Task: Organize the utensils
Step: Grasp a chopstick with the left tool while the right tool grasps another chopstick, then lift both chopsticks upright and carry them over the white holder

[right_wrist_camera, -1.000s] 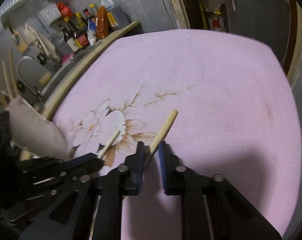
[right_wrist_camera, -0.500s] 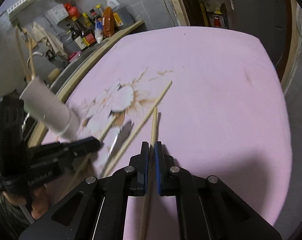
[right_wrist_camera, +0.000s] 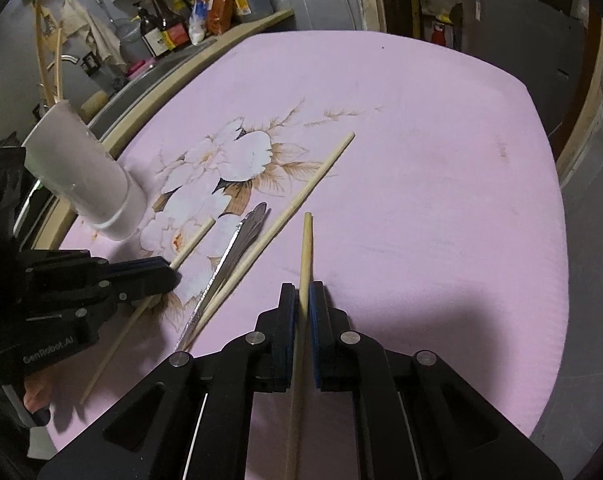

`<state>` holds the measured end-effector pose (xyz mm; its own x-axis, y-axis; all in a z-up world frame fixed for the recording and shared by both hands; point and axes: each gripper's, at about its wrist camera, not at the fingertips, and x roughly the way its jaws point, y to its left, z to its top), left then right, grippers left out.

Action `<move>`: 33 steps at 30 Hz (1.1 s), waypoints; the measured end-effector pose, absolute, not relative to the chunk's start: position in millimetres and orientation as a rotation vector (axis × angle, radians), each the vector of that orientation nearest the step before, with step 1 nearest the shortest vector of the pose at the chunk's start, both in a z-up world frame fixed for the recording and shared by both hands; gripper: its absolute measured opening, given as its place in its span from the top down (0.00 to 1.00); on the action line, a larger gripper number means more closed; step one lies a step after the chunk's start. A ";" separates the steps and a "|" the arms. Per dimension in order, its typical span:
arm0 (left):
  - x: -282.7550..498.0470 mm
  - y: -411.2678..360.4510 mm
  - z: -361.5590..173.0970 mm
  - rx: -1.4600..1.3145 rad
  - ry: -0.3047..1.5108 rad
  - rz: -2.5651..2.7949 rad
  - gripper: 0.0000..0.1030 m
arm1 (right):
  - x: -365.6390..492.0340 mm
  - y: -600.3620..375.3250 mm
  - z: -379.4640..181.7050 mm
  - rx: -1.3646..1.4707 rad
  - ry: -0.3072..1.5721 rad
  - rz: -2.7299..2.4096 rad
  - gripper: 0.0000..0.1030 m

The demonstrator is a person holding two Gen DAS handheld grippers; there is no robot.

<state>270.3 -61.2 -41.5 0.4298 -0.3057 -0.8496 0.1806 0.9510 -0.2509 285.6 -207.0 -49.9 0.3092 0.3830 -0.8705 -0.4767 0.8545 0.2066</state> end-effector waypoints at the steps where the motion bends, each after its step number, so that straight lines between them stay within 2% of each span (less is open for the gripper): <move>1: 270.0 -61.4 -41.6 -0.124 1.084 -0.305 0.97 | 285.2 -205.9 -50.0 -0.092 1.122 0.558 0.95; 6: 259.4 -61.4 -40.2 -0.154 1.042 -0.301 0.98 | 279.9 -223.3 -53.4 0.090 1.092 0.607 0.97; 11: 236.5 -51.5 -34.1 -0.195 0.952 -0.288 0.98 | 252.5 -249.5 -48.8 0.305 0.953 0.636 0.97; 17: 193.9 -40.5 -8.8 -0.215 0.752 -0.275 0.98 | 208.0 -248.9 -20.6 0.335 0.704 0.638 0.97; 24: 153.9 -25.5 26.5 -0.188 0.435 -0.201 0.98 | 175.3 -217.3 12.2 0.221 0.446 0.636 0.97; 33: 151.8 24.0 56.9 -0.245 0.229 -0.212 0.98 | 161.9 -175.7 50.5 0.209 0.164 0.606 0.97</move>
